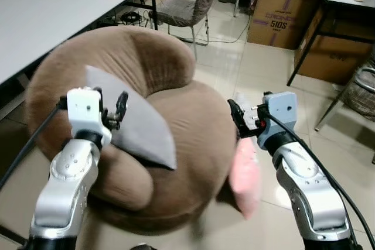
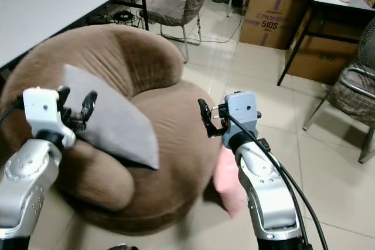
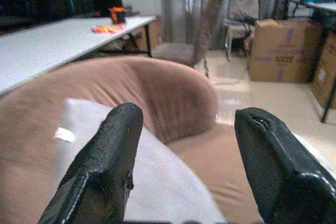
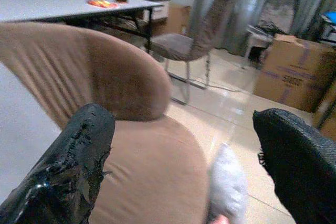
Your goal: Move the pillow to the sofa from floor
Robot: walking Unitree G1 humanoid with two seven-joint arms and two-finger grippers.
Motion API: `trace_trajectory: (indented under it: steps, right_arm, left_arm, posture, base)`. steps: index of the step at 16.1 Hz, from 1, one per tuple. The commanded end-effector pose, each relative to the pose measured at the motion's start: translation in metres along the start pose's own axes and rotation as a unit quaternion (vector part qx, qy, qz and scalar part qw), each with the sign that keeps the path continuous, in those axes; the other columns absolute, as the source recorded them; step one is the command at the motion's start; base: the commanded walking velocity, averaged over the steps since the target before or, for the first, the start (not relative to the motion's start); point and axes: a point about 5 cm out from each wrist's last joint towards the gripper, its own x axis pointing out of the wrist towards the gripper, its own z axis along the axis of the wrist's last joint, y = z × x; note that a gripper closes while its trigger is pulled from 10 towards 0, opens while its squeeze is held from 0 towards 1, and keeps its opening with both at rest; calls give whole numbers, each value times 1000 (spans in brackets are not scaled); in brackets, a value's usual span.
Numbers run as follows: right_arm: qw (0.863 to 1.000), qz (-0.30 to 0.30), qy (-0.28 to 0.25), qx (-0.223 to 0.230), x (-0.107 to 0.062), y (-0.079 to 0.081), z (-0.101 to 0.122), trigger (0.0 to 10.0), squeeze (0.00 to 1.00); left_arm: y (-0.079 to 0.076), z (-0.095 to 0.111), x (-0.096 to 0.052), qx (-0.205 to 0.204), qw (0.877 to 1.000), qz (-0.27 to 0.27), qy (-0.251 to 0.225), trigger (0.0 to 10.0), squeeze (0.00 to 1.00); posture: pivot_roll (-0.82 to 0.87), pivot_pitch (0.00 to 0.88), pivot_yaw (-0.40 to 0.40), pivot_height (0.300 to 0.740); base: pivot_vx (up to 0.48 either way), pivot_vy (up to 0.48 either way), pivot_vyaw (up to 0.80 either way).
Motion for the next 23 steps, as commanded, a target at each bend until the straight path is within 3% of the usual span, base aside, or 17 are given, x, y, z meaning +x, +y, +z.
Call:
trace_trajectory:
  steps: [1,5,8,11,17,23]
  right_arm:
    - [1000,-7,0,-2,-1,-4,0,10000,0]
    - [1000,-10,9,13,-2,-5,-5,10000,0]
    - [998,-42,29,36,-1,-12,-12,10000,0]
    - [998,-47,32,31,0,-12,-14,10000,0]
    - [999,-13,31,23,2,-4,-14,10000,0]
    - [999,-14,32,24,4,-4,-14,10000,0]
  left_arm:
    - [-1,3,-2,11,1000,-3,-2,10000,0]
    - [1,0,-6,22,1000,0,6,10000,0]
    - [-2,1,-5,20,1000,4,-3,10000,0]
    - [2,0,-5,15,1000,6,-9,10000,0]
    - [6,1,-4,-12,1000,12,-14,10000,0]
    - [7,1,-3,4,1000,7,-13,10000,0]
  posture:
    - [-76,0,-6,740]
    - [-74,0,-8,740]
    - [-78,0,-3,740]
    - [-83,0,2,740]
    - [-78,0,-1,740]
    - [-77,0,-1,740]
  base:
    - [0,-480,0]
    - [0,-480,0]
    - [0,0,-267]
    - [0,0,-800]
    - [381,0,-125]
    - [426,0,0]
